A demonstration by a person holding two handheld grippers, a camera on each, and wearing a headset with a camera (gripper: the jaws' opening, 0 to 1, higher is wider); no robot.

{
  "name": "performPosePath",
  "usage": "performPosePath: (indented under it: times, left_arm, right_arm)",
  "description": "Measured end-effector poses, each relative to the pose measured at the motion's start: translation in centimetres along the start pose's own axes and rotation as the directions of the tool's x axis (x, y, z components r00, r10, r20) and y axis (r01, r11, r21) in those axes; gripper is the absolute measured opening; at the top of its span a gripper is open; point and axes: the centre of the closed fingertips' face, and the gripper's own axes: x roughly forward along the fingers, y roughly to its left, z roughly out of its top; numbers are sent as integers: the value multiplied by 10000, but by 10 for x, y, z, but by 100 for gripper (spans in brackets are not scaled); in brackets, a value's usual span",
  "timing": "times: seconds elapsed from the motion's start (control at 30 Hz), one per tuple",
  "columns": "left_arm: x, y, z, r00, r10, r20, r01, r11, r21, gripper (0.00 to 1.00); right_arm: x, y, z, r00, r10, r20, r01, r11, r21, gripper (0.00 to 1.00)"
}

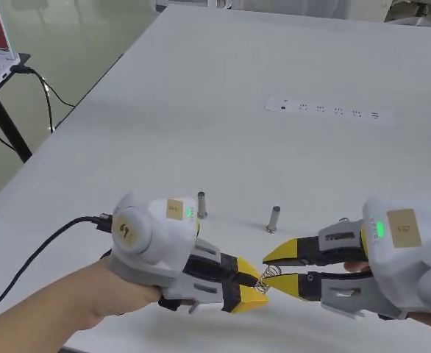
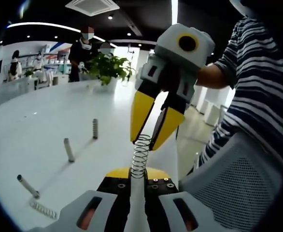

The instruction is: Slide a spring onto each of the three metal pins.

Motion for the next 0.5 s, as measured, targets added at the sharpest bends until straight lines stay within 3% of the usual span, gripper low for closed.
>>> performPosePath:
  times: [0.07, 0.1, 0.17, 0.23, 0.27, 0.3, 0.4, 0.5]
  left_arm:
    - [0, 1, 2, 10000, 51, 55, -51, 10000, 14, 2]
    - [1, 2, 1, 9999, 96, 32, -96, 10000, 15, 2]
    - [1, 8, 18, 9953, 379, 892, -348, 9987, -362, 2]
    - [0, 12, 28, 9911, 476, 1245, -428, 9982, -409, 2]
    - [0, 11, 21, 9949, 469, 896, -452, 9988, -208, 2]
    - [-1, 11, 19, 9952, 504, 843, -480, 9984, -298, 2]
    - [-4, 9, 14, 9962, 518, 697, -506, 9986, -182, 2]
    - [-4, 8, 10, 9969, 471, 636, -460, 9988, -187, 2]
  right_arm:
    - [1, -1, 5, 9997, -153, 165, 156, 9997, -179, 5]
    - [1, -2, 15, 9976, -170, 666, 210, 9980, -601, 0]
    - [5, 7, 12, 9989, 49, 462, -55, 9999, 127, 0]
    - [11, 9, 1, 9996, -117, -246, 99, 9973, -723, 0]
    - [10, 6, 0, 9993, -365, -119, 358, 9975, -612, 0]
    - [12, 8, 1, 9998, -200, 83, 200, 9998, 8, 0]
    - [12, 3, 2, 9986, -479, 218, 478, 9988, 47, 0]
    - [2, -13, 10, 9902, -1153, 784, 1091, 9908, 801, 0]
